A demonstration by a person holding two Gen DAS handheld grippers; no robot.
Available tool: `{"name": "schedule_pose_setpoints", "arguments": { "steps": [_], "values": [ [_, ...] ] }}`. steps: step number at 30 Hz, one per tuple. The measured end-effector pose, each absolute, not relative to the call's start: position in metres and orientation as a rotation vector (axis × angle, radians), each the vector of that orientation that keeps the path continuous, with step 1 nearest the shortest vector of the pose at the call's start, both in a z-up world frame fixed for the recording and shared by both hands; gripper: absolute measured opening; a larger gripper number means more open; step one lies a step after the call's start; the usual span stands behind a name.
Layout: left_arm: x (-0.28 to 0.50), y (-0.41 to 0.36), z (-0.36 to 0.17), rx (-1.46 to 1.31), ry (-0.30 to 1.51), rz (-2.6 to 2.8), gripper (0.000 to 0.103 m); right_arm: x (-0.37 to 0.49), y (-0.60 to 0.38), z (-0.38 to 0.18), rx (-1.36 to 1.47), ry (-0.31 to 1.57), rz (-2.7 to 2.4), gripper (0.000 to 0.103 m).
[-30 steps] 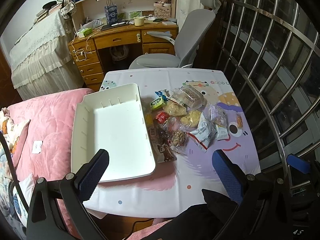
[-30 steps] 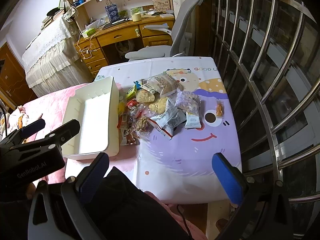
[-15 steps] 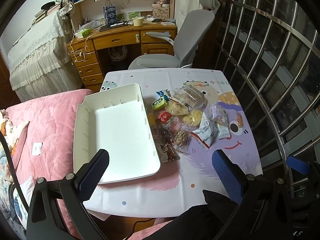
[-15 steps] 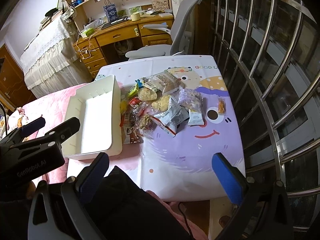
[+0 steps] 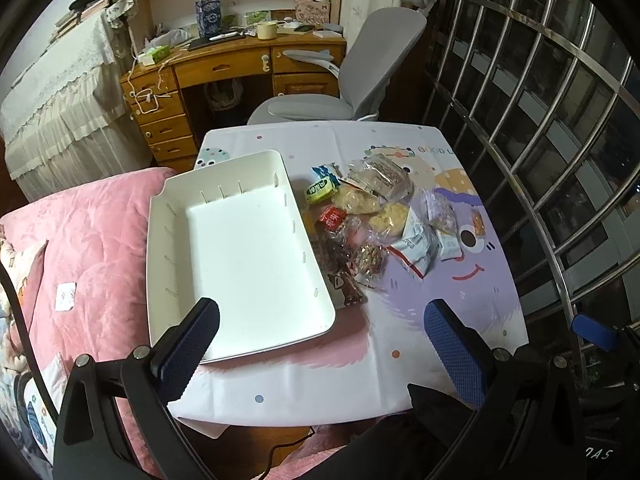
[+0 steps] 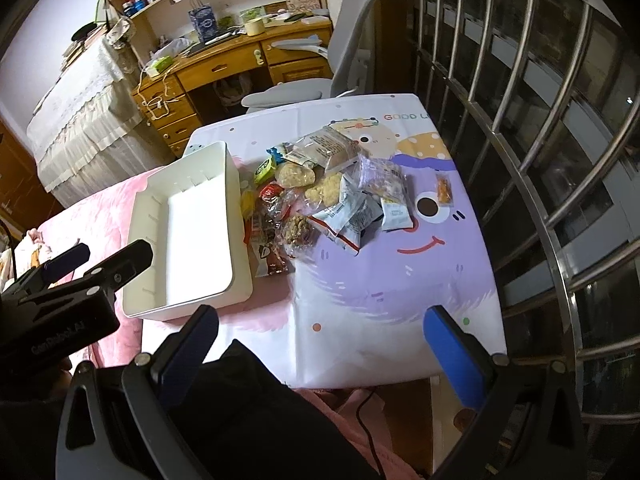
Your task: Organize snacks
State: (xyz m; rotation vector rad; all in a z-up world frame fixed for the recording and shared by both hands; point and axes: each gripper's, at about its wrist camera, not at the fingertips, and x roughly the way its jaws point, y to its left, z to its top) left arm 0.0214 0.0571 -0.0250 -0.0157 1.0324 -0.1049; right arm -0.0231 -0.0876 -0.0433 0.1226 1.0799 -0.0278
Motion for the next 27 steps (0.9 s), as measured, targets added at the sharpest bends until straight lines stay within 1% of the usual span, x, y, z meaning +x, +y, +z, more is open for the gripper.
{"name": "schedule_pose_setpoints", "arguments": {
  "steps": [9, 14, 27],
  "values": [
    [0.025, 0.055, -0.028, -0.03, 1.027, -0.205, 0.102, -0.03, -0.087, -0.039, 0.145, 1.062, -0.097, 0.103],
    [0.028, 0.046, -0.026, -0.027, 1.018, -0.242, 0.101, -0.032, -0.095, -0.038, 0.164, 1.062, -0.132, 0.099],
    [0.051, -0.008, -0.025, 0.024, 1.018, -0.274, 0.101, -0.027, -0.134, -0.037, 0.212, 1.016, -0.136, 0.098]
  ]
}}
